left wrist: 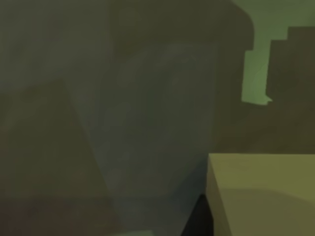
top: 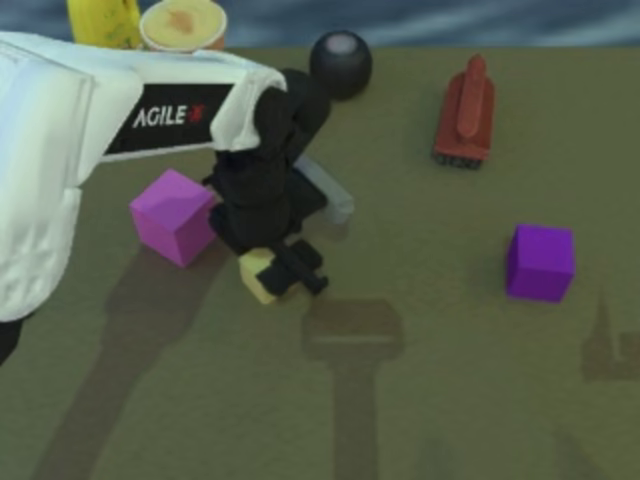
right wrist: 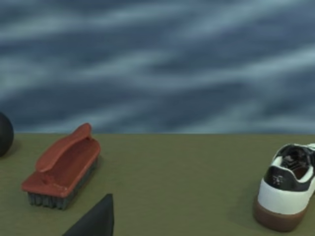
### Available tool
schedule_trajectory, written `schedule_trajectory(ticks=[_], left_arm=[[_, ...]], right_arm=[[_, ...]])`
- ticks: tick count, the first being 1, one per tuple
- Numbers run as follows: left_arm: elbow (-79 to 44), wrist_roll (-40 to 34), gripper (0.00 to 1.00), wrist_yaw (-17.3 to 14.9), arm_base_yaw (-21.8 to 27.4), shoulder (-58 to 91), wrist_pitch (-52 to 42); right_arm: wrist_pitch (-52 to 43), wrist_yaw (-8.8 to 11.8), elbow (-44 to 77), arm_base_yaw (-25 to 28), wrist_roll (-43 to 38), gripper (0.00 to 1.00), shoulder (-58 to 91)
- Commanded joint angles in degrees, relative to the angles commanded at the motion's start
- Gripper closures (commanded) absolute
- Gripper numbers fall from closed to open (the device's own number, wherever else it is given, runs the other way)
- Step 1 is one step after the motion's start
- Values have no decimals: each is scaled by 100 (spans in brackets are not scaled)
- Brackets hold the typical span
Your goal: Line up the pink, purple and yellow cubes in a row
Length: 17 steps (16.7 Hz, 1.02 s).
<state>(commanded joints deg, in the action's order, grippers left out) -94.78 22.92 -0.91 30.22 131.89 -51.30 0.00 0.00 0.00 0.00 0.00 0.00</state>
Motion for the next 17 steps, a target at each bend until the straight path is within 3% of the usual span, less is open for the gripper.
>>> schedule_trajectory(ticks=[8, 12, 17], left_arm=[[-792, -10, 100, 5, -97, -418, -1242], [-853, -12, 100, 5, -108, -475, -1328], [-1265, 247, 100, -1, 297, -211, -1560]], right_arm=[[0, 0, 0, 0, 0, 0, 0], [0, 0, 0, 0, 0, 0, 0], [0, 0, 0, 0, 0, 0, 0]])
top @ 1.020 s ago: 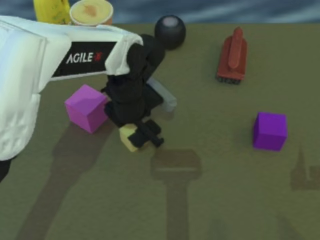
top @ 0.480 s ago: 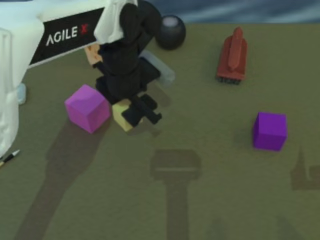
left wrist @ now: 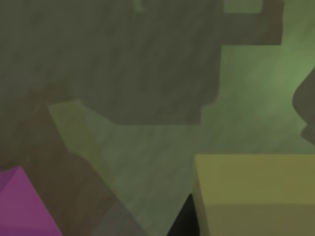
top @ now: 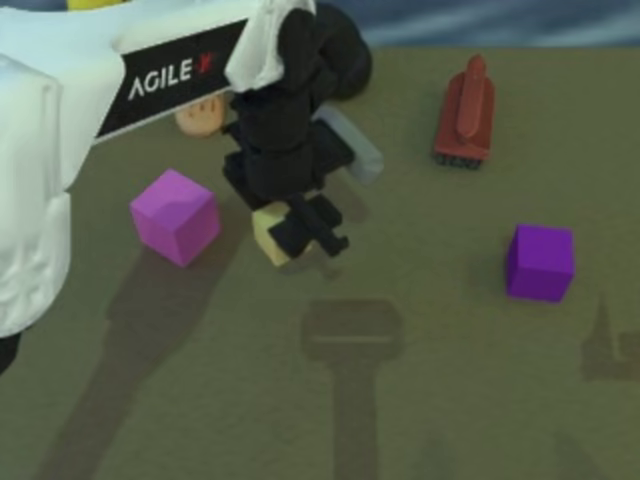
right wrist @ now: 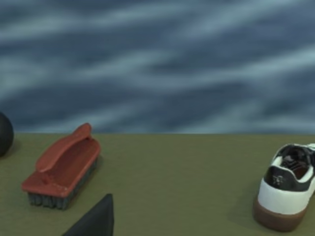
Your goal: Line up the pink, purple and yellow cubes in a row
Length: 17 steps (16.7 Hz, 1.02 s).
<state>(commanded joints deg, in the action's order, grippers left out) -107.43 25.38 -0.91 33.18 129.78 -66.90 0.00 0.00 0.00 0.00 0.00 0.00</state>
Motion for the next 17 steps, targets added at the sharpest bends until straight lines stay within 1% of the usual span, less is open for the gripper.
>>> schedule_trajectory(ticks=[6, 9, 11, 15, 17], left_arm=[[-1824, 888, 100, -42, 1374, 845, -914], [-2381, 1212, 100, -56, 1873, 1099, -1217], [-2455, 1262, 100, -58, 1946, 1135, -1262], [-2425, 1262, 100, -54, 1929, 1110, -1227], [-2225, 1264, 100, -52, 1931, 1122, -1008]], right_arm=[[0, 0, 0, 0, 0, 0, 0], [0, 0, 0, 0, 0, 0, 0], [0, 0, 0, 0, 0, 0, 0], [0, 0, 0, 0, 0, 0, 0], [0, 0, 0, 0, 0, 0, 0]])
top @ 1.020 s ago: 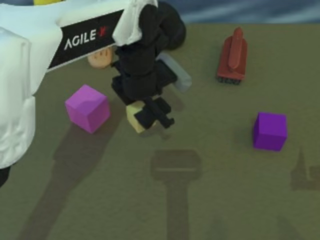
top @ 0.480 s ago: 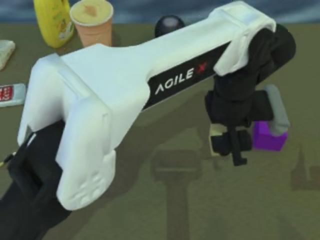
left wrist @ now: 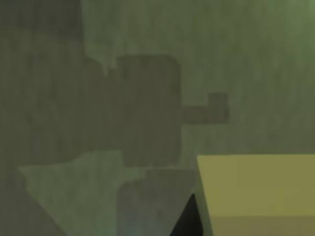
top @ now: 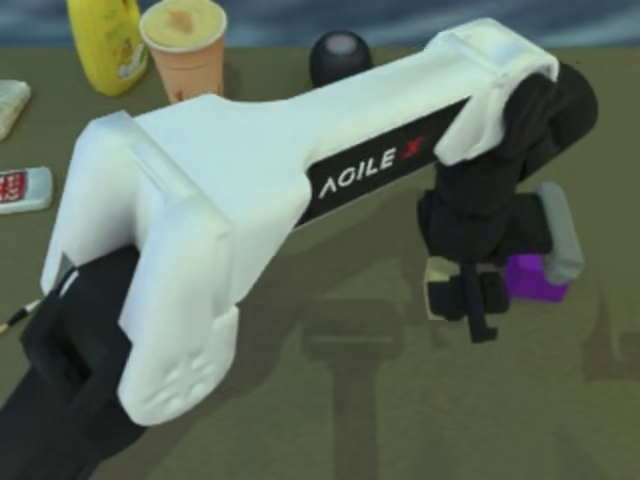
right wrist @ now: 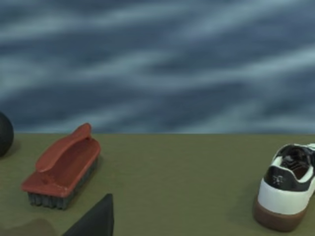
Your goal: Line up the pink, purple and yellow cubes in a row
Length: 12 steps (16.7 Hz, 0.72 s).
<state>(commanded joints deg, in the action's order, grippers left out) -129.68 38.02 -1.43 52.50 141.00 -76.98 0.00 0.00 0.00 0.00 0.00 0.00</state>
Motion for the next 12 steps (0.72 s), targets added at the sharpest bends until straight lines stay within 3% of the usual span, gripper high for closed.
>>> schedule_trajectory(ticks=[6, 11, 12], left_arm=[[995, 0, 100, -8, 7, 156, 1130], [1069, 3, 100, -8, 12, 172, 1205], [1069, 3, 92, -8, 12, 172, 1205]], right_arm=[[0, 0, 0, 0, 0, 0, 0], [0, 0, 0, 0, 0, 0, 0], [0, 0, 0, 0, 0, 0, 0]])
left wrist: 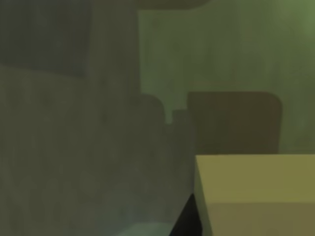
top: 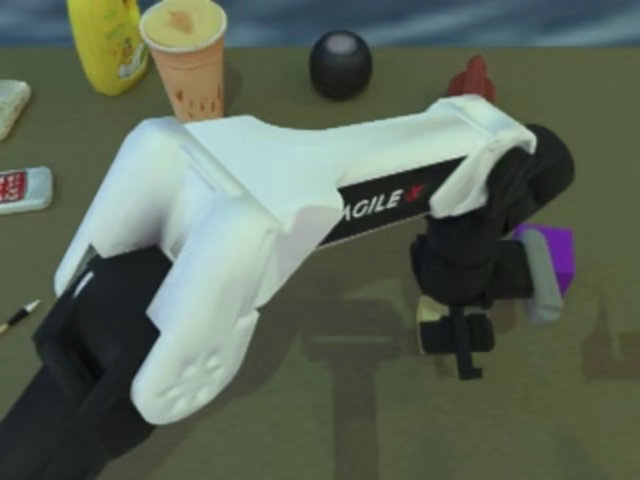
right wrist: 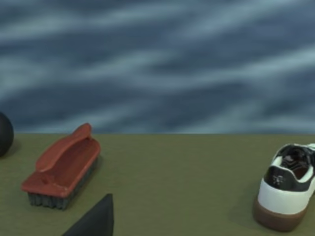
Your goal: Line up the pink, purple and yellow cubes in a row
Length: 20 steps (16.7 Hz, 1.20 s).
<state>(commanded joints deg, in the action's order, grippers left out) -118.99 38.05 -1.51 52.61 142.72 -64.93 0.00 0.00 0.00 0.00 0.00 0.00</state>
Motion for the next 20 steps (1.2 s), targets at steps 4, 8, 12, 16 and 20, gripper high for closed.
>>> schedule_trajectory(ticks=[4, 8, 12, 16, 20], left_arm=[[0, 0, 62, 0, 0, 0, 0], [0, 0, 32, 0, 0, 0, 0], [0, 0, 2, 0, 0, 0, 0], [0, 0, 0, 0, 0, 0, 0], [0, 0, 0, 0, 0, 0, 0]], right_arm=[[0, 0, 0, 0, 0, 0, 0], [0, 0, 0, 0, 0, 0, 0], [0, 0, 0, 0, 0, 0, 0], [0, 0, 0, 0, 0, 0, 0], [0, 0, 0, 0, 0, 0, 0]])
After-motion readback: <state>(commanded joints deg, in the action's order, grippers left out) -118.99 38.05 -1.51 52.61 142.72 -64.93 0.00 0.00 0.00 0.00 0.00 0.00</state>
